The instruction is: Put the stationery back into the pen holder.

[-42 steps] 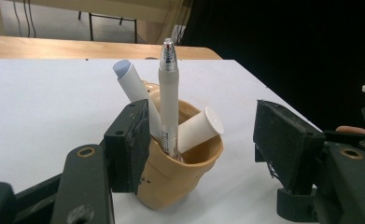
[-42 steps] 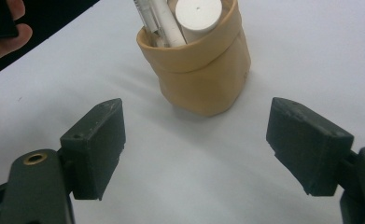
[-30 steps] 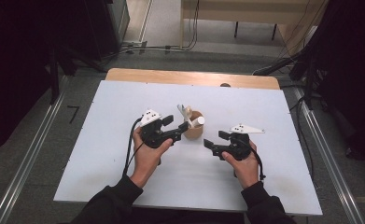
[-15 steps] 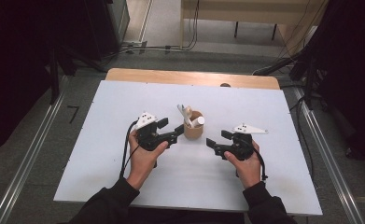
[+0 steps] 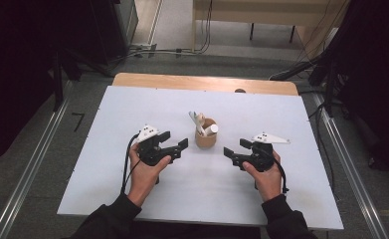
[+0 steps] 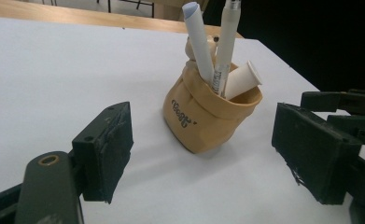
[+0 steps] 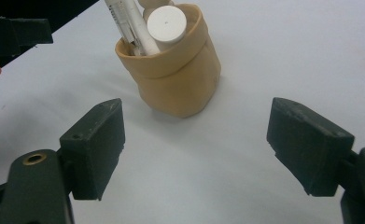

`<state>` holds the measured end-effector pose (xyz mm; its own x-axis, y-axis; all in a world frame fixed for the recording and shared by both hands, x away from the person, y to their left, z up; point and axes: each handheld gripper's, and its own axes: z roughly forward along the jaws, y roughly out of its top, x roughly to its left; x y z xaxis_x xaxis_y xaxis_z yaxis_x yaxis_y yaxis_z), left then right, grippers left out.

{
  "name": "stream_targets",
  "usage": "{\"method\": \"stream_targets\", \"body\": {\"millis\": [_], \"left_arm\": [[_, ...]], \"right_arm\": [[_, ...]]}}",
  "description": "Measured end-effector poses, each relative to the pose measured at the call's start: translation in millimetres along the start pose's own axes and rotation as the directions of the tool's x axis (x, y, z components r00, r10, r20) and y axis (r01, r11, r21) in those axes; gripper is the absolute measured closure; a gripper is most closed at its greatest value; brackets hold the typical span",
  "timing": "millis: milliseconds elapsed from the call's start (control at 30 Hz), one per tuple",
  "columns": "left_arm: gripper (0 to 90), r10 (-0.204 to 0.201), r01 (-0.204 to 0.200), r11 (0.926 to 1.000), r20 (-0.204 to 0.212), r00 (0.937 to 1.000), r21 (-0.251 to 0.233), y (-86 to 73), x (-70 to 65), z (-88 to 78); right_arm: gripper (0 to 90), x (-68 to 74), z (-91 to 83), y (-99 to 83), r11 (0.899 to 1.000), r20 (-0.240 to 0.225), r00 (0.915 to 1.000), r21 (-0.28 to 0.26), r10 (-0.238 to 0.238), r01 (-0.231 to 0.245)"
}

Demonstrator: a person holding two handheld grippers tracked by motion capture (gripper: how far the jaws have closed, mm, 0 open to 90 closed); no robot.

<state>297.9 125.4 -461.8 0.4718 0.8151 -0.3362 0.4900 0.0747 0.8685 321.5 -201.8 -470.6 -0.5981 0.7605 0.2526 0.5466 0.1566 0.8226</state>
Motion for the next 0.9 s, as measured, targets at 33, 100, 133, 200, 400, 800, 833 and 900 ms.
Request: {"method": "stream_targets", "body": {"millis": [33, 100, 133, 200, 400, 800, 833, 900], "left_arm": [[21.2, -0.002, 0.002, 1.0000, 0.000, 1.0000, 0.001, -0.3, 0.8, -0.7], [19.9, -0.002, 0.002, 1.0000, -0.005, 1.0000, 0.000, -1.2, 2.3, -1.8], [19.9, -0.004, 0.004, 1.0000, -0.002, 1.0000, -0.005, -1.9, 3.3, -2.5], [19.3, -0.006, 0.006, 1.0000, -0.004, 1.0000, -0.004, -3.2, 5.1, -3.5], [17.2, -0.014, 0.014, 0.9999, -0.009, 0.9999, 0.010, -6.9, 10.3, -4.9], [15.4, -0.024, 0.024, 0.9995, -0.012, 0.9996, 0.019, -10.7, 17.6, -15.9], [15.4, -0.026, 0.026, 0.9995, -0.011, 0.9996, 0.016, -11.1, 18.0, -16.9], [15.4, -0.024, 0.025, 0.9995, -0.012, 0.9996, 0.018, -11.6, 19.1, -19.4]], "right_arm": [[18.0, -0.3, -0.6, -0.1, 1.000, 0.001, 1.0000, -0.001, -0.001, 0.001], [17.9, -1.1, -1.8, -0.4, 1.000, 0.005, 1.0000, -0.002, -0.002, 0.003], [17.8, -1.5, -2.4, -0.7, 1.000, 0.006, 1.0000, -0.002, -0.001, 0.001], [17.8, -3.0, -3.8, -1.2, 1.000, 0.010, 0.9999, 0.000, 0.003, -0.003], [17.2, -7.2, -9.3, -2.2, 1.000, 0.027, 0.9996, -0.009, 0.012, -0.011], [17.0, -15.7, -20.0, -5.3, 1.000, 0.057, 0.9981, -0.019, 0.022, -0.021], [17.0, -16.2, -20.8, -5.6, 1.000, 0.058, 0.9982, -0.020, 0.017, -0.016], [17.0, -16.5, -22.2, -6.2, 1.000, 0.068, 0.9975, -0.019, 0.018, -0.017]]}}
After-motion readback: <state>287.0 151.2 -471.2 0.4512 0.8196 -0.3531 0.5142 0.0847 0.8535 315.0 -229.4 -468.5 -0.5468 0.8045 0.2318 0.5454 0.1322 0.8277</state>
